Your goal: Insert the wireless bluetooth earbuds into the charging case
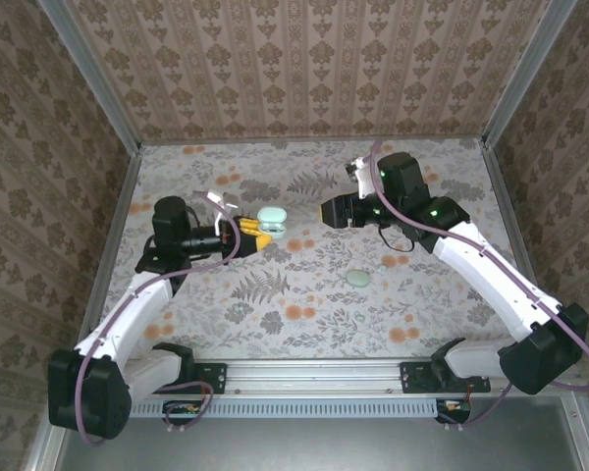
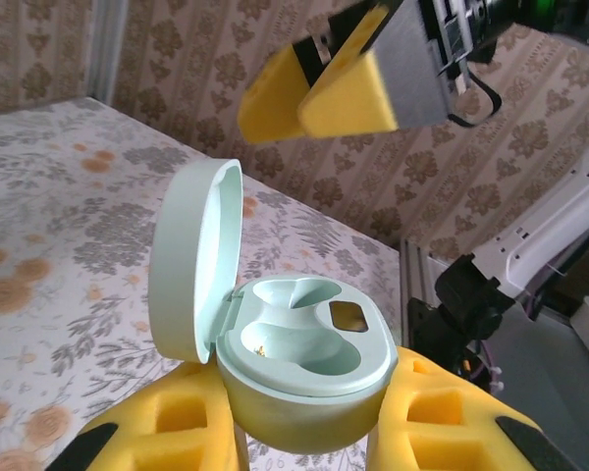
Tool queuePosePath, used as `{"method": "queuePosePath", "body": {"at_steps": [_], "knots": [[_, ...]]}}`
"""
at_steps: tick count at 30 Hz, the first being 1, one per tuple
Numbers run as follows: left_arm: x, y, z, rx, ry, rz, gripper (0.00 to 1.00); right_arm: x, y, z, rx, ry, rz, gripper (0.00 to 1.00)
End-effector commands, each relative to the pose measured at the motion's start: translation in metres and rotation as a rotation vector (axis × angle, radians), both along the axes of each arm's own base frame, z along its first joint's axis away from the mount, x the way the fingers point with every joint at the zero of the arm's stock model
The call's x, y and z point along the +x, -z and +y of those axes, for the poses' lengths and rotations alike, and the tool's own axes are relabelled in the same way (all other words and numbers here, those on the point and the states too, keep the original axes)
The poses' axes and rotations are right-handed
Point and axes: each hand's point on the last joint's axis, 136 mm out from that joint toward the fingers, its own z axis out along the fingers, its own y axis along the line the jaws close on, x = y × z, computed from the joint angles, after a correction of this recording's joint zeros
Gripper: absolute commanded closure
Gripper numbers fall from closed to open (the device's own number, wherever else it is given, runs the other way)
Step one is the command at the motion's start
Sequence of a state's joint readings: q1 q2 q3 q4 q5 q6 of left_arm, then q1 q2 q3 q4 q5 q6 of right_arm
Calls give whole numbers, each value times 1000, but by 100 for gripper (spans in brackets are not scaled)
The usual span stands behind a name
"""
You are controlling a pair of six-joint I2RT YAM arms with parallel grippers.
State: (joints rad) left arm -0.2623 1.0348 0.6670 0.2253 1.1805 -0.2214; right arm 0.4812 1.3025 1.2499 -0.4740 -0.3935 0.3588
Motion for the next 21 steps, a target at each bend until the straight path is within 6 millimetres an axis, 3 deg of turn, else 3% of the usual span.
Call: {"method": "queuePosePath", "body": {"at_steps": [1,4,9,13,14,17,21], "knots": [[-4,-2,13,-3,-36,3,88,14,40,-17,-41,187,148,39],[-6,-1,26,4,-81,9,88,16,59,-14,-64,209,202,41],[-2,7,47,38,-210,42,86,5,97,13,-165,152,199,45],[11,21,69,39,-317,128,86,-22,106,38,-230,136,62,53],[14,22,74,27,-337,139,86,-31,101,42,-228,134,30,54],[19,24,80,16,-368,147,85,-54,111,62,-259,97,20,54],[24,24,83,23,-379,153,85,-79,146,102,-346,0,63,54]]}}
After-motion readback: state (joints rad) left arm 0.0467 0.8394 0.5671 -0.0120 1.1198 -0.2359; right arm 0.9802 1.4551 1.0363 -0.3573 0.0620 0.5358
